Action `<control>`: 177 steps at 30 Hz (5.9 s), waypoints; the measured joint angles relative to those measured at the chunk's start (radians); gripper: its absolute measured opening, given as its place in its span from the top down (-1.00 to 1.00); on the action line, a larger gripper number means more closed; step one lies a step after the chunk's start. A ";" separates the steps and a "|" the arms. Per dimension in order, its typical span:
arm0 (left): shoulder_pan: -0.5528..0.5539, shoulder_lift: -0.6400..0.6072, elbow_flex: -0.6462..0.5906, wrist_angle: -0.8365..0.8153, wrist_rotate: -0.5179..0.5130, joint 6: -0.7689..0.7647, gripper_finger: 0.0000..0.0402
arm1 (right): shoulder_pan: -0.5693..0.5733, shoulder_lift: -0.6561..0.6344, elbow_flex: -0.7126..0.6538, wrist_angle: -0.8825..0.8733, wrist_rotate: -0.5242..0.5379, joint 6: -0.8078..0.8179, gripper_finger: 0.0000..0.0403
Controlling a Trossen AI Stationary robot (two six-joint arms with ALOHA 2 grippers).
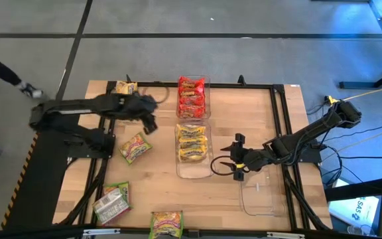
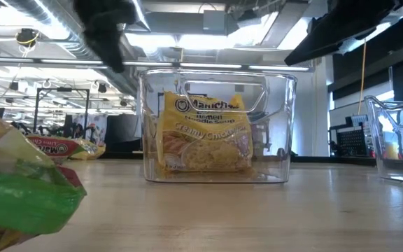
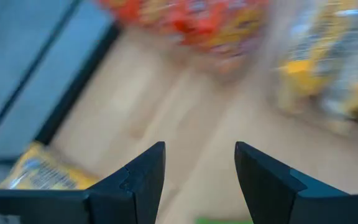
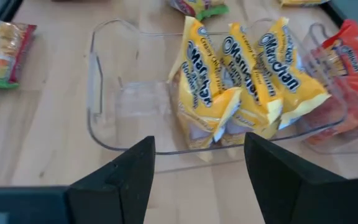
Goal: Sort Maruchan noodles
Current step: Put the yellow noodle pack into the middle transparent bin
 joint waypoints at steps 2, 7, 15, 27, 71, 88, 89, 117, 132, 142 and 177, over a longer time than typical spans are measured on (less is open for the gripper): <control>0.022 -0.081 -0.072 -0.002 -0.029 -0.040 0.07 | -0.001 0.000 0.000 0.000 0.014 -0.009 -0.10; 0.053 -0.209 -0.210 0.028 -0.044 -0.133 0.07 | -0.001 0.001 0.000 0.002 0.038 -0.010 -0.10; 0.223 -0.105 -0.274 0.021 0.002 -0.146 0.11 | -0.001 0.021 0.000 0.006 0.063 -0.019 -0.10; 0.718 0.350 -0.049 -0.041 -0.002 0.113 0.54 | 0.000 0.071 -0.001 0.005 0.062 -0.015 -0.10; 0.171 0.656 0.105 -0.087 0.399 -0.019 0.85 | 0.001 0.074 -0.001 0.006 0.073 -0.015 -0.10; -0.171 0.658 0.110 -0.105 0.453 -0.299 0.85 | 0.001 0.074 -0.001 0.007 0.061 -0.013 -0.10; -0.188 0.658 0.110 -0.106 0.461 -0.317 0.85 | 0.001 0.074 -0.001 0.007 0.061 -0.013 -0.10; -0.613 0.658 0.110 0.263 0.563 -0.831 0.85 | 0.002 0.074 0.052 0.011 -0.159 -0.040 -0.10; -0.706 0.660 0.109 0.584 0.376 -0.793 0.85 | 0.135 0.136 0.171 0.011 -0.209 0.113 -0.10; -0.737 0.615 0.112 0.600 0.271 -0.666 0.85 | 0.214 0.368 0.237 0.177 -0.227 0.248 -0.10; -0.838 0.713 -0.016 0.874 0.170 -0.696 0.85 | 0.181 0.658 0.371 0.152 -0.155 0.636 -0.40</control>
